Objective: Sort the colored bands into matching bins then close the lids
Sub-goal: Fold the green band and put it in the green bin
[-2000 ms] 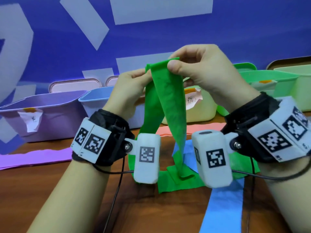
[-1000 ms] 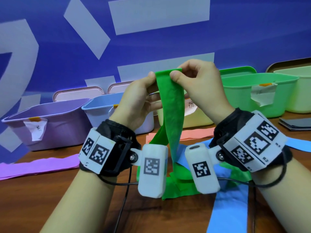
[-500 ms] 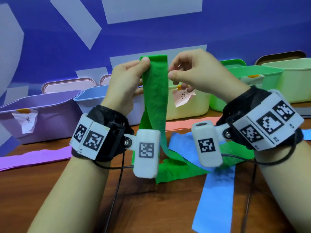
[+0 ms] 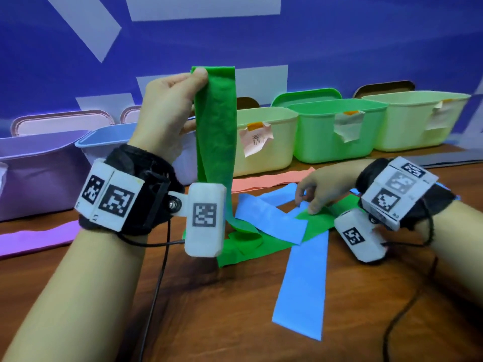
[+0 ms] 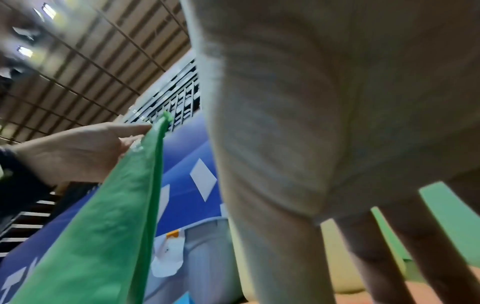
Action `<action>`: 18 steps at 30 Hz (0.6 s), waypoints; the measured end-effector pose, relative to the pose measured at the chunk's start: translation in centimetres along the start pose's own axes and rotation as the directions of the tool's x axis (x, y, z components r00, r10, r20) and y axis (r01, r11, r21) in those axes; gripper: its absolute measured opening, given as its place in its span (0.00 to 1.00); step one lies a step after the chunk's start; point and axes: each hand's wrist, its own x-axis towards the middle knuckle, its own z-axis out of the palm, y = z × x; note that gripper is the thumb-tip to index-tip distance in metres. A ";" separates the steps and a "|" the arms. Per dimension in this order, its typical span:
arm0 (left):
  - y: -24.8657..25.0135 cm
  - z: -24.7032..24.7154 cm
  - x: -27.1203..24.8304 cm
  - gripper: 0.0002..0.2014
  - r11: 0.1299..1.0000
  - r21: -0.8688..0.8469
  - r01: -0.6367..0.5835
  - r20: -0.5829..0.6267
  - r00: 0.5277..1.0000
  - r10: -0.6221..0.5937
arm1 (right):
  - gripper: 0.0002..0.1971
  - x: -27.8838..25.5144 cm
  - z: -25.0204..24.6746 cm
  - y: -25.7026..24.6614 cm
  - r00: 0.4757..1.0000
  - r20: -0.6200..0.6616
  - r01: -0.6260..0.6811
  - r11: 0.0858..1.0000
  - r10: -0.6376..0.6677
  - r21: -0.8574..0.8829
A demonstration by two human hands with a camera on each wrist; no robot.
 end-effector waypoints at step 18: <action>0.3 0.0 -0.2 0.12 1.000 -0.001 -0.006 0.037 0.999 0.006 | 0.09 -1.5 -1.9 -0.7 0.910 -0.413 -0.034 0.999 0.031 0.001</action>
